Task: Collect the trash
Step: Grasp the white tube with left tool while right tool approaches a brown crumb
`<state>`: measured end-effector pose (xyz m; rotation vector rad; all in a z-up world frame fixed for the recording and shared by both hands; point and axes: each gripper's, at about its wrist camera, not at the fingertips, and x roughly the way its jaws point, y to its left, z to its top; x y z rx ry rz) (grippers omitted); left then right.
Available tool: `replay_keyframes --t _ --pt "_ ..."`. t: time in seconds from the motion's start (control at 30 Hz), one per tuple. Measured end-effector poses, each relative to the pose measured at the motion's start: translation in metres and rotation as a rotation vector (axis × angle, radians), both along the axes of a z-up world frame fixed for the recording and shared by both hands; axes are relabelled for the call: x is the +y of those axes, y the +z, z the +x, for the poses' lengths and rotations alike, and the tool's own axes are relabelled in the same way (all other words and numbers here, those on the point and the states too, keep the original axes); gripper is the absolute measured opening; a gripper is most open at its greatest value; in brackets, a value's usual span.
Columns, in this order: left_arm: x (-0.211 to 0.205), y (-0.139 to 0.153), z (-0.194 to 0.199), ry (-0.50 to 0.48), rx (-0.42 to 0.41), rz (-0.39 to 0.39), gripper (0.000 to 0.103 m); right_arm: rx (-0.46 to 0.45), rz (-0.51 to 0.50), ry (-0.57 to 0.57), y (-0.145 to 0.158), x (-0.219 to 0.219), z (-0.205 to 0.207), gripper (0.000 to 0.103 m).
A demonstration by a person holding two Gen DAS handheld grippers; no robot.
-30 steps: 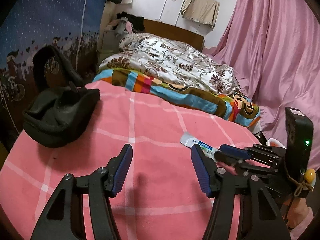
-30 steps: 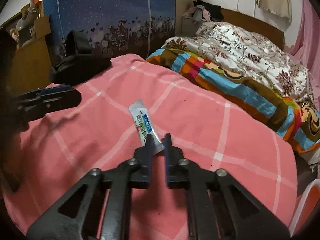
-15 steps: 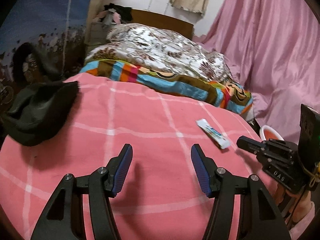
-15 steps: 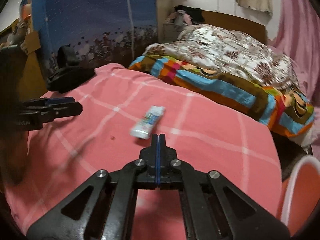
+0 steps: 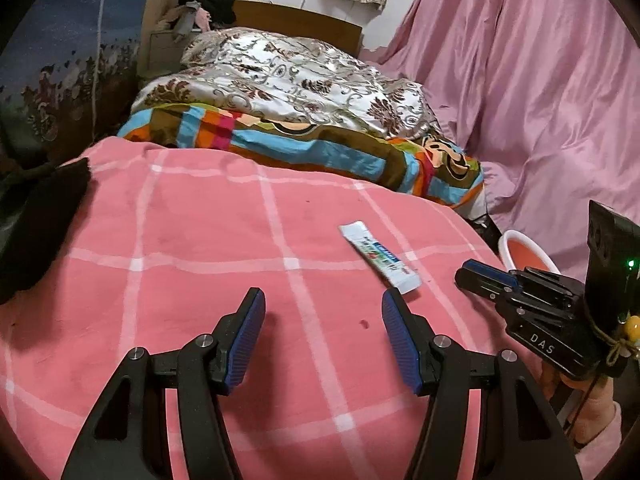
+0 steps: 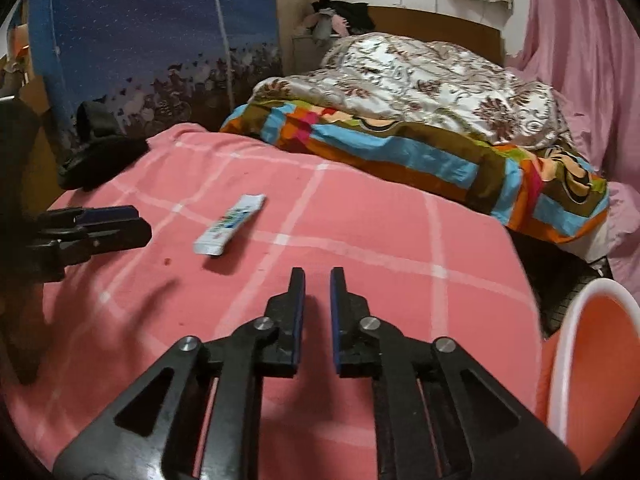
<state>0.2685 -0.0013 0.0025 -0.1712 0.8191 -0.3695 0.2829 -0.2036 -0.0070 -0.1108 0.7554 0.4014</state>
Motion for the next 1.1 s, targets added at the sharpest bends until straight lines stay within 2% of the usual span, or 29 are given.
replay_keyframes --t 0.23,0.33,0.37,0.4,0.47,0.57,0.7,0.8,0.97,1.1 --pt "-0.024 0.001 0.021 -0.036 0.026 -0.073 0.055 0.003 0.074 -0.067 0.002 -0.033 -0.001 0.036" --pt "-0.040 0.001 0.037 -0.028 0.048 -0.058 0.055 0.005 0.102 -0.079 0.003 -0.038 -0.001 0.041" --pt "-0.045 0.000 0.041 -0.022 0.058 -0.053 0.053 0.003 0.107 -0.082 0.003 -0.039 -0.002 0.043" --pt "-0.049 -0.002 0.046 -0.016 0.078 -0.051 0.041 0.002 0.112 -0.083 0.004 -0.039 -0.003 0.044" --pt "-0.055 -0.008 0.052 -0.019 0.120 -0.035 0.029 -0.001 0.118 -0.085 0.004 -0.040 -0.004 0.045" --pt "-0.058 -0.014 0.055 -0.014 0.137 -0.020 0.025 -0.003 0.121 -0.080 0.005 -0.039 -0.006 0.046" --pt "-0.052 -0.016 0.054 -0.015 0.147 -0.065 0.008 -0.005 0.124 -0.074 0.004 -0.035 -0.007 0.047" --pt "-0.044 -0.014 0.050 -0.005 0.126 -0.099 0.005 -0.005 0.132 -0.062 0.004 -0.031 -0.008 0.047" --pt "-0.021 -0.004 0.034 -0.018 0.084 -0.182 0.004 0.001 0.129 -0.029 0.003 -0.017 -0.008 0.047" --pt "-0.004 0.000 0.028 -0.023 0.100 -0.228 0.004 0.009 0.116 -0.003 0.000 -0.005 -0.006 0.047"
